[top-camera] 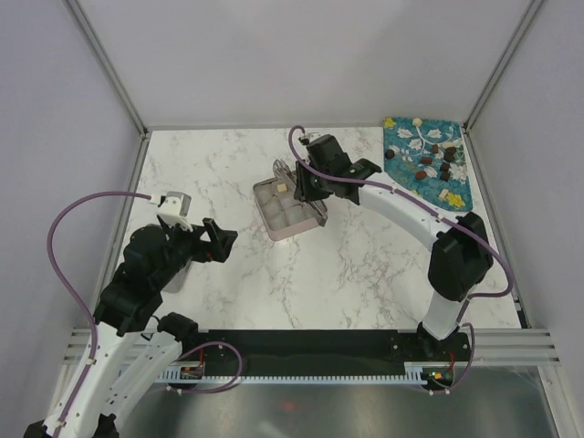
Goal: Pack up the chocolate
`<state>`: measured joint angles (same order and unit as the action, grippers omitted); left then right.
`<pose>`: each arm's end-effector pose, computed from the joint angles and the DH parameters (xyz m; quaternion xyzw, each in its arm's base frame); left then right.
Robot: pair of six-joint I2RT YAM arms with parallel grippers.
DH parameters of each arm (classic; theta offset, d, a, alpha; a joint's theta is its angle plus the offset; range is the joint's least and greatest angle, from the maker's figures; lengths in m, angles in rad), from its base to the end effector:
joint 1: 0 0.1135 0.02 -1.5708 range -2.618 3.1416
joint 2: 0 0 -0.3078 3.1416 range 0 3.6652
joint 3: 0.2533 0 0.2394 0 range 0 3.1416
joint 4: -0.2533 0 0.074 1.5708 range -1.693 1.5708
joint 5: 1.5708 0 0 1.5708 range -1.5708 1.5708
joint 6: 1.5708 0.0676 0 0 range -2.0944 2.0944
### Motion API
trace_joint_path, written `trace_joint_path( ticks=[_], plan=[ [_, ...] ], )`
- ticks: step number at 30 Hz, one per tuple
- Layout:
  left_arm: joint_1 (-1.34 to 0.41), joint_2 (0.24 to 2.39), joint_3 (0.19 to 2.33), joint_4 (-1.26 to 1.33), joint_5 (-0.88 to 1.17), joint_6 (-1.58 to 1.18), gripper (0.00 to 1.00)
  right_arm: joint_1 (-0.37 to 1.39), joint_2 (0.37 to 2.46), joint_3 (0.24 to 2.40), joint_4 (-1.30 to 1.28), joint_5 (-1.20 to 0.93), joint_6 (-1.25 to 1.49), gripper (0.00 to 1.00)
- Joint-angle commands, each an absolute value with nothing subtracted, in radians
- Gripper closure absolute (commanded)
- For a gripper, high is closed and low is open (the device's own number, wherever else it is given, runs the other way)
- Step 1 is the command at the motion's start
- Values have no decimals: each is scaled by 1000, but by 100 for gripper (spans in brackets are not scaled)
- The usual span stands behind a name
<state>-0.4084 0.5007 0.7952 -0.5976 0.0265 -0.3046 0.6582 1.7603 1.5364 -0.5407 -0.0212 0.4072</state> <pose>0.0814 -0.0372 0.3437 0.0496 0.8042 -0.2167 0.5512 0.3310 0.2577 0.3248 -0.1193 0.9120 0.2076 0.3329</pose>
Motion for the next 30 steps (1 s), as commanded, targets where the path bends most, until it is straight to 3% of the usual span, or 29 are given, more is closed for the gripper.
trace_joint_path(
  ticks=[1,21,30],
  plan=[
    [-411,489,802,-591,3,-276,1,702,1812,1618,-491,20,428,62],
    [-411,485,804,-589,5,-275,1,781,1979,1704,-492,46,443,61],
    [-411,485,804,-589,5,-275,1,785,1982,1701,-492,66,439,55]
  ],
)
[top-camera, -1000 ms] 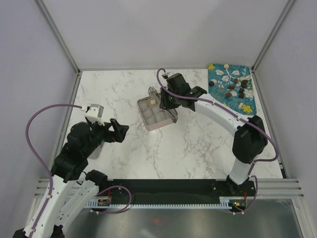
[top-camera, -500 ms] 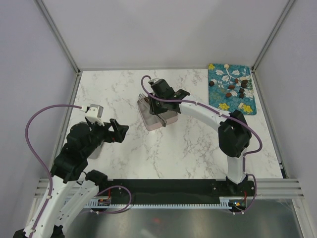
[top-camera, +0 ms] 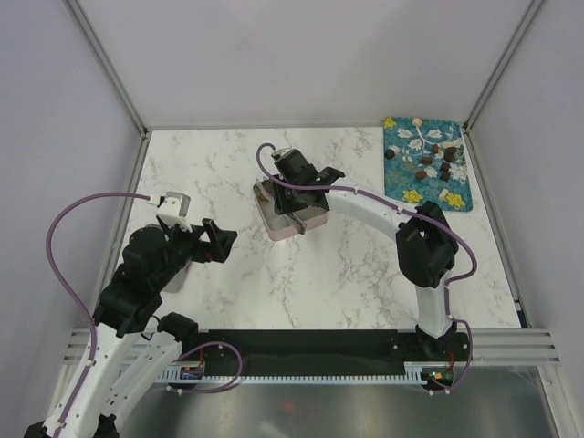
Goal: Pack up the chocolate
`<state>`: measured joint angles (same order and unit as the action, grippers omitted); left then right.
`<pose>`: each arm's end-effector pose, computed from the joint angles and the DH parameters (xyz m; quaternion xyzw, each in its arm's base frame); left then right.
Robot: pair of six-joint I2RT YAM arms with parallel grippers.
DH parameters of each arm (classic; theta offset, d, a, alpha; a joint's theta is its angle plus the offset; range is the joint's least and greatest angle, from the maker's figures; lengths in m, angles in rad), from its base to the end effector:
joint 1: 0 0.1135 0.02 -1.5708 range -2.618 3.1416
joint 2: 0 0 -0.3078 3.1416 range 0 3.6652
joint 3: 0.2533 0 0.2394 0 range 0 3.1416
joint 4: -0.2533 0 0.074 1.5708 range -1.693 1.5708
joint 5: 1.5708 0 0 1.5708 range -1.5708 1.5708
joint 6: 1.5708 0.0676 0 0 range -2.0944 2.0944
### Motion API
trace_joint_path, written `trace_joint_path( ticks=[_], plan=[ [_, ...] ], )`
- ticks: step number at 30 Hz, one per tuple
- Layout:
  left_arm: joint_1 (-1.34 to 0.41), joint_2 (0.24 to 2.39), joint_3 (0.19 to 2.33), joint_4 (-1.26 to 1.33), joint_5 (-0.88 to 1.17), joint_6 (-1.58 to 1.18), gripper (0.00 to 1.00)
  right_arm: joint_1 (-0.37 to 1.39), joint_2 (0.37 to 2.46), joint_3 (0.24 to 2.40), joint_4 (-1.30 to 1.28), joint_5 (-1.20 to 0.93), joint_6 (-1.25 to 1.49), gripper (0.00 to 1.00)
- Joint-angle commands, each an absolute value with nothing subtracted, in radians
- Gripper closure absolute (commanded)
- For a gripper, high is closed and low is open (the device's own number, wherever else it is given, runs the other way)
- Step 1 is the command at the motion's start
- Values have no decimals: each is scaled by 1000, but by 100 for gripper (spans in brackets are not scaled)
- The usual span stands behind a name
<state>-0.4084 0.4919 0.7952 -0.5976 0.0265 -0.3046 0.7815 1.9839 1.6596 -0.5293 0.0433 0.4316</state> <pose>0.0795 -0.0364 0.3443 0.0496 0.8016 -0.2179 0.5546 0.3395 0.3328 0.2718 -0.1555 0.9232 0.1834 0.2998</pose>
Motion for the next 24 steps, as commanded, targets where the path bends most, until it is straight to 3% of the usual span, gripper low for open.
trace_joint_path(
  ticks=[1,18,24],
  plan=[
    [-411,486,804,-589,5,-275,1,787,1982,1701,-492,67,437,55],
    [-411,491,804,-589,9,-275,1,759,1855,1746,-595,126,388,56],
    [-411,486,804,-589,14,-275,1,645,1723,1694,-683,204,344,55]
  ],
)
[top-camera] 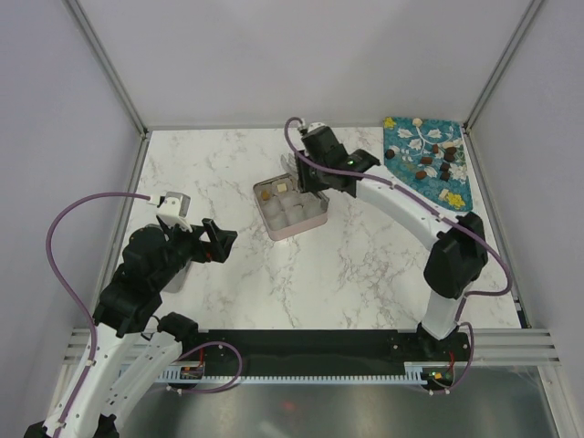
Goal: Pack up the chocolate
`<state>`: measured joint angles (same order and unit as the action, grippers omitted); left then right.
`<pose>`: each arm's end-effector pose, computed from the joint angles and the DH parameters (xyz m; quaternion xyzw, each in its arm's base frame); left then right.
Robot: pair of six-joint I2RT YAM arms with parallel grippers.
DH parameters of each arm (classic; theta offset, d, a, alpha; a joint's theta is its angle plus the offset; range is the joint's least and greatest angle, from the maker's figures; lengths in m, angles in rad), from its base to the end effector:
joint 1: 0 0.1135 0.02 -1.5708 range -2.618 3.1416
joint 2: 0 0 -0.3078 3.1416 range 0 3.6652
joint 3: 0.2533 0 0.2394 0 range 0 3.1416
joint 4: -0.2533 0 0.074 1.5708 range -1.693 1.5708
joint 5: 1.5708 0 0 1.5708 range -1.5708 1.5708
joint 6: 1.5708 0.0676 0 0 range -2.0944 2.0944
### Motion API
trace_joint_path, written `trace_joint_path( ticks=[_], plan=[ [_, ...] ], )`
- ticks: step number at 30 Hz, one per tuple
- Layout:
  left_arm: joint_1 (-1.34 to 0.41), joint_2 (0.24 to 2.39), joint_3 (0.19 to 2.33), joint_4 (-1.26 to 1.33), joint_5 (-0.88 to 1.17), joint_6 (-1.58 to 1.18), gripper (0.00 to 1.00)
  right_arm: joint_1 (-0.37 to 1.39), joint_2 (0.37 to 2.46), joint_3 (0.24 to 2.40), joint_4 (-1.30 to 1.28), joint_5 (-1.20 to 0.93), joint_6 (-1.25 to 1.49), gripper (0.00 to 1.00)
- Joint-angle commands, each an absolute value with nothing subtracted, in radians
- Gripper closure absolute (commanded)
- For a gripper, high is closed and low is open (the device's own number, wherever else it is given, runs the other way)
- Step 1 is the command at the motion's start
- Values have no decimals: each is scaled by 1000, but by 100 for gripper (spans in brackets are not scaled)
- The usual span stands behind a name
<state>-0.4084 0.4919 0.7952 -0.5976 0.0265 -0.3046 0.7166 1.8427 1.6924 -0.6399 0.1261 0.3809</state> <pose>0.0795 -0.0364 0.3443 0.0496 0.8016 -0.2179 0.5546 0.3374 0.2826 0.3344 -0.1306 0.9140 0.1483 0.3544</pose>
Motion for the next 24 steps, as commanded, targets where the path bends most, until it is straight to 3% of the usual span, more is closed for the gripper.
trace_joint_path(
  ticks=[1,13,24],
  plan=[
    [-411,488,802,-589,15,-275,1,593,1704,1680,-698,216,341,55],
    [-411,495,801,-589,28,-273,0,194,1574,1500,-776,296,273,54],
    [-411,503,801,-589,23,-275,0,61,1673,1451,-730,262,295,46]
  ],
)
